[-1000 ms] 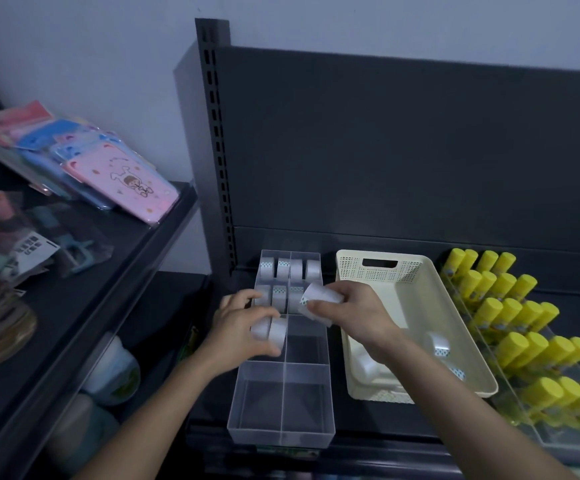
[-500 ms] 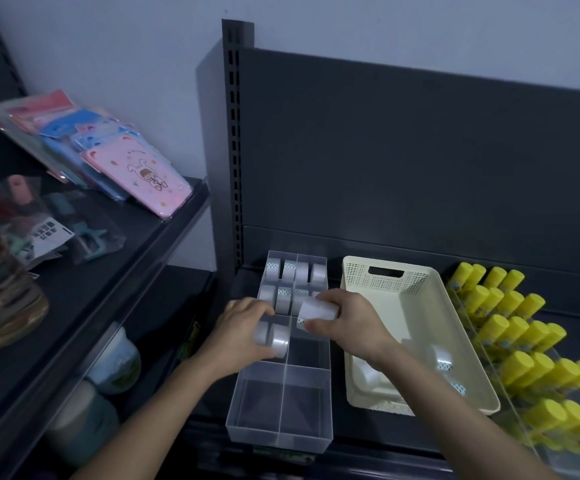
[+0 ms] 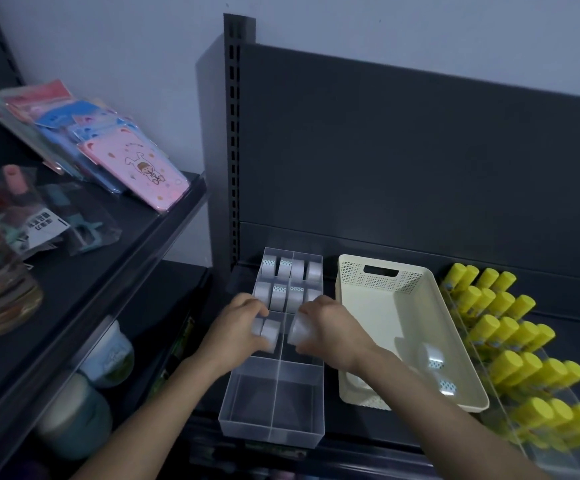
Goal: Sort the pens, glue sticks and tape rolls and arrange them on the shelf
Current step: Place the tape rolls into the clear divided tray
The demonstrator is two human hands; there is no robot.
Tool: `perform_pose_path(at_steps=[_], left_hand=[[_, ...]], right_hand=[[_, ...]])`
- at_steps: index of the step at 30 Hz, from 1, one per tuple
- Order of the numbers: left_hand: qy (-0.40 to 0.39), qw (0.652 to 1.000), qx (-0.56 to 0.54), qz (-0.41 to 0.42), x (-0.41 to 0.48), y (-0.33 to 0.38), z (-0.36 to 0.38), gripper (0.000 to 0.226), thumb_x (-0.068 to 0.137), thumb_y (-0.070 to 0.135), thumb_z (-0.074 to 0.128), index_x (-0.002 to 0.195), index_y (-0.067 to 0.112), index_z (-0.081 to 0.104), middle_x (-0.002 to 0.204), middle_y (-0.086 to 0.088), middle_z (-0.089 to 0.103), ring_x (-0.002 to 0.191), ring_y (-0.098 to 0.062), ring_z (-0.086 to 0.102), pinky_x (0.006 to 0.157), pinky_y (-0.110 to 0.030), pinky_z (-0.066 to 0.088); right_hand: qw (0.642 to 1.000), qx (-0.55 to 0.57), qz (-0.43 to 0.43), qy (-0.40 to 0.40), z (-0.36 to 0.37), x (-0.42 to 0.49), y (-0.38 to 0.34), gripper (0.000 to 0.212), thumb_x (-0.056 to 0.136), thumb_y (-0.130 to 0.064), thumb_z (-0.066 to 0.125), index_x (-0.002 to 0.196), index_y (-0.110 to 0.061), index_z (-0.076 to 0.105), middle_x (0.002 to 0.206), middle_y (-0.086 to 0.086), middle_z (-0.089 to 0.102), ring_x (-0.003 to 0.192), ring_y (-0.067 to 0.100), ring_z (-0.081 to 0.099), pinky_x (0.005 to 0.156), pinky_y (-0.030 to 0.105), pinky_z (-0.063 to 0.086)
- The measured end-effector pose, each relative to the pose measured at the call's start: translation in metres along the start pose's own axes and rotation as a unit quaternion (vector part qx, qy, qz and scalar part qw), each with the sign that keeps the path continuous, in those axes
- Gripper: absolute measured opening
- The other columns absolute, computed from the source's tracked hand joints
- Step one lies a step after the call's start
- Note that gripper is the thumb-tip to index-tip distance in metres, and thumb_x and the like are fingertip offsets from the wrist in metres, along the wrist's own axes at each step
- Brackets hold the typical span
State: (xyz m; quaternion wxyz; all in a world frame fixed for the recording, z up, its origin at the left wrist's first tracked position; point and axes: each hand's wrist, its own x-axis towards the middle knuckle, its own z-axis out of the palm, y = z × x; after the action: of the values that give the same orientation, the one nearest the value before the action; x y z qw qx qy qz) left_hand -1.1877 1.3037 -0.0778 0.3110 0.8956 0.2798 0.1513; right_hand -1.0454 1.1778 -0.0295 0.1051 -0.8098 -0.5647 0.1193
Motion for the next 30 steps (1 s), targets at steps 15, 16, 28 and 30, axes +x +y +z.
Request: perform_pose_path(at_steps=[15,16,28,30], left_hand=[[0.067,0.996,-0.006,0.057,-0.001,0.014,-0.012,0.018,0.082,0.016,0.071,0.099,0.016,0.065,0.108,0.009,0.051,0.104,-0.009,0.051,0.091,-0.018,0.038],[0.068,0.996,-0.007,0.058,0.000,0.014,-0.012,0.018,0.083,0.016,0.071,0.100,0.015,0.065,0.108,0.009,0.052,0.103,-0.008,0.052,0.091,-0.018,0.037],[-0.018,0.993,-0.052,0.103,0.011,0.053,0.000,0.016,0.083,0.027,0.070,0.097,0.032,0.062,0.100,0.021,0.058,0.099,0.007,0.054,0.089,-0.015,0.045],[-0.049,0.989,-0.045,0.133,0.013,0.071,0.010,0.019,0.083,0.029,0.070,0.101,0.030,0.064,0.102,0.021,0.059,0.098,0.007,0.054,0.090,-0.016,0.045]], right_hand=[[0.992,-0.125,-0.018,-0.024,0.012,0.007,-0.003,0.054,0.075,-0.022,0.070,0.121,-0.010,0.045,0.119,0.012,0.042,0.108,0.031,0.039,0.091,0.039,0.043],[0.992,-0.122,-0.020,-0.022,0.011,0.007,-0.001,0.058,0.074,-0.024,0.072,0.123,-0.011,0.044,0.120,0.012,0.041,0.109,0.031,0.038,0.091,0.039,0.042],[0.987,0.039,0.080,0.135,-0.035,-0.030,0.073,0.028,0.090,-0.015,0.059,0.117,-0.014,0.062,0.116,0.008,0.059,0.099,0.022,0.060,0.081,0.023,0.040],[0.985,0.037,0.108,0.131,-0.034,-0.044,0.091,0.026,0.091,-0.014,0.057,0.116,-0.013,0.064,0.115,0.008,0.062,0.100,0.020,0.059,0.081,0.021,0.039]])
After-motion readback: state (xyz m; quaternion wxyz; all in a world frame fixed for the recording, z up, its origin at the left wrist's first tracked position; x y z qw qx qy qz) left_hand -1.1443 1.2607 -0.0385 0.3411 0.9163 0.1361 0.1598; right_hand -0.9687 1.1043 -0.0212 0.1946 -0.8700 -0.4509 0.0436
